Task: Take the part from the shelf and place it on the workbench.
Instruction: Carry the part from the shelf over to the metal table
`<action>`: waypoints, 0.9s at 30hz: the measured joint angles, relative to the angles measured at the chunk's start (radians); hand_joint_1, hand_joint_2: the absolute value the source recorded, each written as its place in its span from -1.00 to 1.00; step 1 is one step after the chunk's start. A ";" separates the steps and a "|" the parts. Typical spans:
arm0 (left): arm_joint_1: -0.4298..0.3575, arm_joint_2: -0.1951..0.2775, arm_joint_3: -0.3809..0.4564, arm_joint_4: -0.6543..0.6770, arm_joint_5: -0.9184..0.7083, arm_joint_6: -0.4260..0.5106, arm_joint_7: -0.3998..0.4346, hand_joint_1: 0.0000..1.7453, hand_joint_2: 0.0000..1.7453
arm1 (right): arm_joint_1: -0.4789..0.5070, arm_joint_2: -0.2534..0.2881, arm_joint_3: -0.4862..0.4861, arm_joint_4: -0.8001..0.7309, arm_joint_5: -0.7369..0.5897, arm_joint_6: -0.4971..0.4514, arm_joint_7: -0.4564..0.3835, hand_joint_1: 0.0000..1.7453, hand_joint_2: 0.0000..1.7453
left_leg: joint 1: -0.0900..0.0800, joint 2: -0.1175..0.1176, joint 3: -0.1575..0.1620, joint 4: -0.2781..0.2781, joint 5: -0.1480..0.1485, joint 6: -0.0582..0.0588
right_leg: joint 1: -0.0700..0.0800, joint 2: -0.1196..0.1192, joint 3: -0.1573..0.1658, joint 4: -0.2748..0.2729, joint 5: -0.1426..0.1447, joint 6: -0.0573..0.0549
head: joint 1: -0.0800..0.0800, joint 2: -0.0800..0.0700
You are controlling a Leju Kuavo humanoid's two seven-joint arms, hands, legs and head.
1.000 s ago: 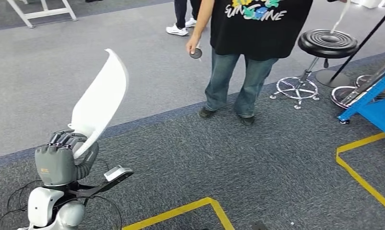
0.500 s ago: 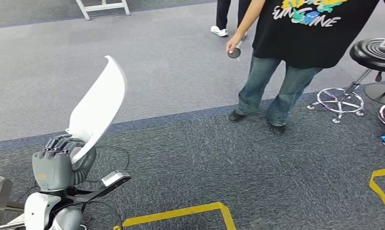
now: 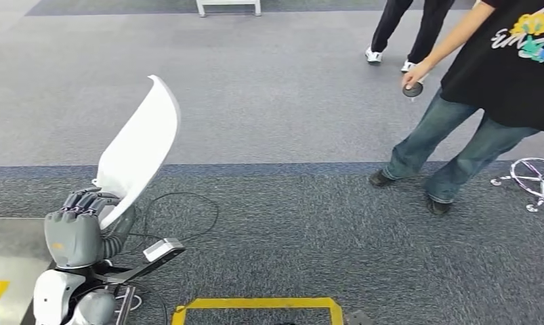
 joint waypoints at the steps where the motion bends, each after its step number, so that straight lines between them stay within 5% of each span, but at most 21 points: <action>1: 0.000 0.000 0.000 0.000 0.000 0.000 0.000 1.00 1.00 | 0.000 0.000 0.000 0.000 0.000 0.000 0.000 -1.00 -1.00 | 0.002 -0.015 0.002 0.003 -0.003 -0.003 | -0.003 0.007 0.018 -0.057 0.044 0.002 | 0.000 0.000; 3: -0.002 0.000 0.000 0.000 0.000 0.000 0.000 1.00 1.00 | 0.000 0.000 0.000 0.000 0.000 0.000 0.000 -1.00 -1.00 | 0.005 -0.042 0.001 0.015 -0.011 -0.015 | -0.011 0.051 0.070 -0.184 0.106 0.005 | 0.000 0.000; 5: -0.005 0.000 0.000 0.000 0.000 0.000 0.000 1.00 1.00 | -0.001 0.000 0.000 0.000 0.000 -0.003 0.001 -1.00 -1.00 | 0.008 -0.065 -0.008 0.024 -0.014 -0.027 | -0.014 0.079 0.097 -0.240 0.114 -0.002 | -0.001 0.000; 8: -0.006 0.001 0.000 0.001 -0.001 0.000 0.000 1.00 1.00 | -0.002 0.000 0.000 0.000 -0.001 -0.014 0.005 -1.00 -1.00 | 0.012 -0.091 -0.017 0.024 -0.011 -0.040 | -0.012 0.054 0.102 -0.246 0.116 -0.021 | -0.001 0.000; 12: -0.007 0.002 0.000 0.001 -0.001 0.000 0.000 1.00 1.00 | -0.002 0.000 0.000 0.000 -0.001 -0.017 0.007 -1.00 -1.00 | 0.012 -0.095 -0.018 0.027 -0.013 -0.042 | -0.016 0.044 0.104 -0.251 0.117 -0.026 | -0.001 0.000; 14: -0.009 0.001 0.000 0.001 -0.001 0.000 0.000 1.00 1.00 | -0.003 -0.002 0.000 0.000 -0.001 -0.017 0.008 -1.00 -1.00 | 0.010 -0.057 -0.024 0.042 -0.024 -0.045 | -0.014 0.037 0.107 -0.253 0.117 -0.031 | -0.004 0.000; 16: -0.017 0.000 -0.001 0.004 -0.002 0.000 0.001 1.00 1.00 | 0.000 -0.006 0.000 0.001 0.004 -0.016 0.011 -1.00 -1.00 | 0.012 0.013 -0.091 0.180 -0.081 -0.055 | -0.006 -0.005 0.113 -0.255 0.112 -0.040 | -0.011 0.000; 18: -0.022 -0.001 -0.002 0.007 -0.004 0.000 0.002 1.00 1.00 | 0.002 -0.008 0.000 0.002 0.019 -0.016 0.010 -1.00 -1.00 | 0.015 0.055 -0.118 0.237 -0.086 -0.056 | 0.002 -0.056 0.122 -0.255 0.104 -0.045 | -0.013 0.000; 20: -0.025 -0.001 -0.002 0.008 -0.007 0.000 0.003 1.00 1.00 | 0.000 -0.008 0.000 0.002 0.032 -0.017 0.008 -1.00 -1.00 | 0.004 0.096 -0.048 0.105 -0.027 -0.041 | 0.005 -0.082 0.132 -0.256 0.096 -0.042 | -0.013 0.000; 22: -0.030 -0.002 -0.002 0.008 -0.010 0.000 0.003 1.00 1.00 | 0.000 -0.007 0.000 0.002 0.037 -0.018 0.008 -1.00 -1.00 | -0.010 0.132 -0.011 0.030 -0.014 -0.026 | 0.008 -0.105 0.138 -0.257 0.090 -0.035 | -0.013 0.000; 25: -0.032 -0.001 -0.001 0.008 -0.012 0.000 0.003 1.00 1.00 | -0.004 -0.005 0.000 0.001 0.038 -0.018 0.009 -1.00 -1.00 | -0.013 0.105 -0.005 0.009 -0.013 -0.012 | 0.009 -0.126 0.147 -0.260 0.082 -0.021 | -0.012 0.000; 27: -0.036 -0.002 -0.001 0.008 -0.014 0.000 0.003 1.00 1.00 | -0.007 -0.005 0.000 0.001 0.038 -0.018 0.008 -1.00 -1.00 | -0.005 0.081 0.006 -0.007 -0.005 -0.004 | 0.006 -0.073 0.129 -0.217 0.056 -0.012 | -0.011 0.000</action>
